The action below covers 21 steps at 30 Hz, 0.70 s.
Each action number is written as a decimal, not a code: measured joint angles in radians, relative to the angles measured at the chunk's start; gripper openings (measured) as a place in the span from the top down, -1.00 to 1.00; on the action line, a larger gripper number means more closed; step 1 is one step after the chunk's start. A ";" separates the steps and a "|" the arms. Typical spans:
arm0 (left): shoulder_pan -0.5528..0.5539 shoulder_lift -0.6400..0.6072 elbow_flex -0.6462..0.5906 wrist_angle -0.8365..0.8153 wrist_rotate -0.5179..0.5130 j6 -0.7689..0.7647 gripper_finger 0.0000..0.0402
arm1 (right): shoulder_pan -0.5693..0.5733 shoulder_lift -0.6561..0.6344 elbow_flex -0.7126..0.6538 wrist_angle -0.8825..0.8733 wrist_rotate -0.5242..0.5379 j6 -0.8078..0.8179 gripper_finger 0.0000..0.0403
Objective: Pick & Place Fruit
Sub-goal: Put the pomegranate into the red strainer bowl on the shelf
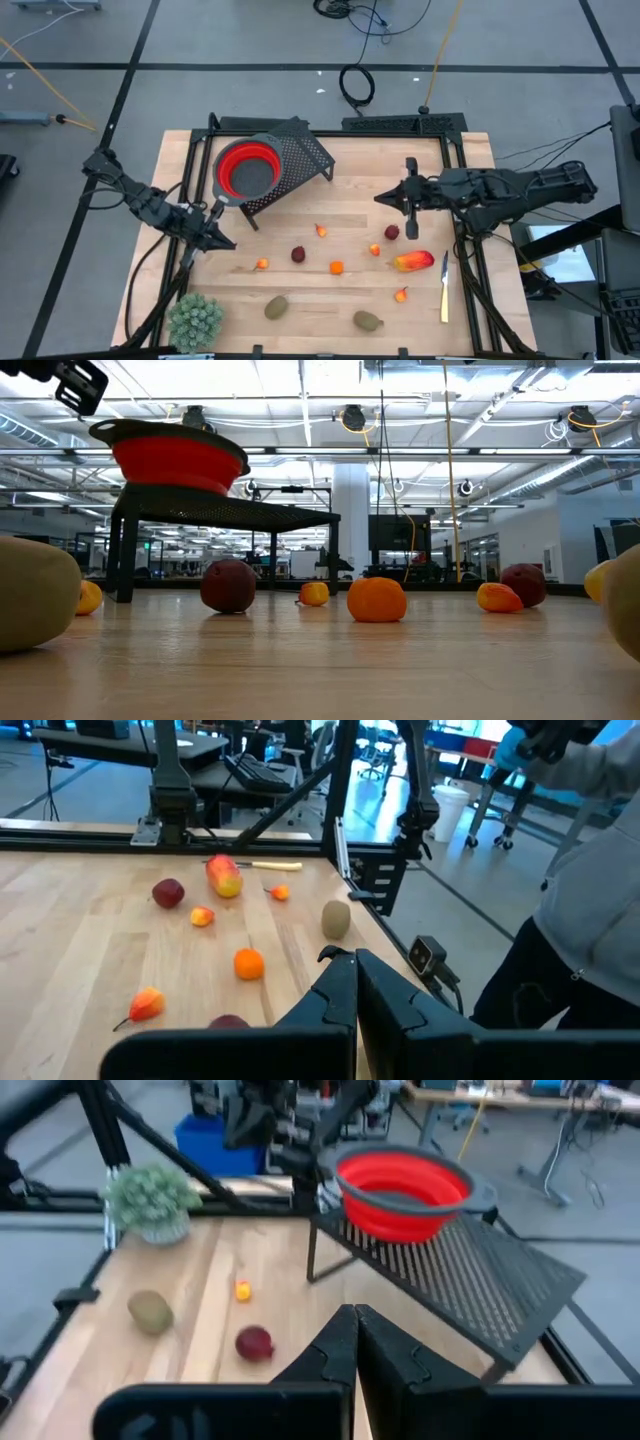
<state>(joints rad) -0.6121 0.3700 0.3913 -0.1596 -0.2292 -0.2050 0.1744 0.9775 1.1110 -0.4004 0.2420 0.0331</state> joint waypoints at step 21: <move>-0.141 -0.043 -0.046 0.012 -0.005 -0.160 1.00 | 0.000 0.073 0.077 -0.053 0.022 0.018 1.00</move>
<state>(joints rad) -0.7530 0.3271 0.3454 -0.1477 -0.2340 -0.3652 0.1742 1.0500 1.1877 -0.4538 0.2642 0.0510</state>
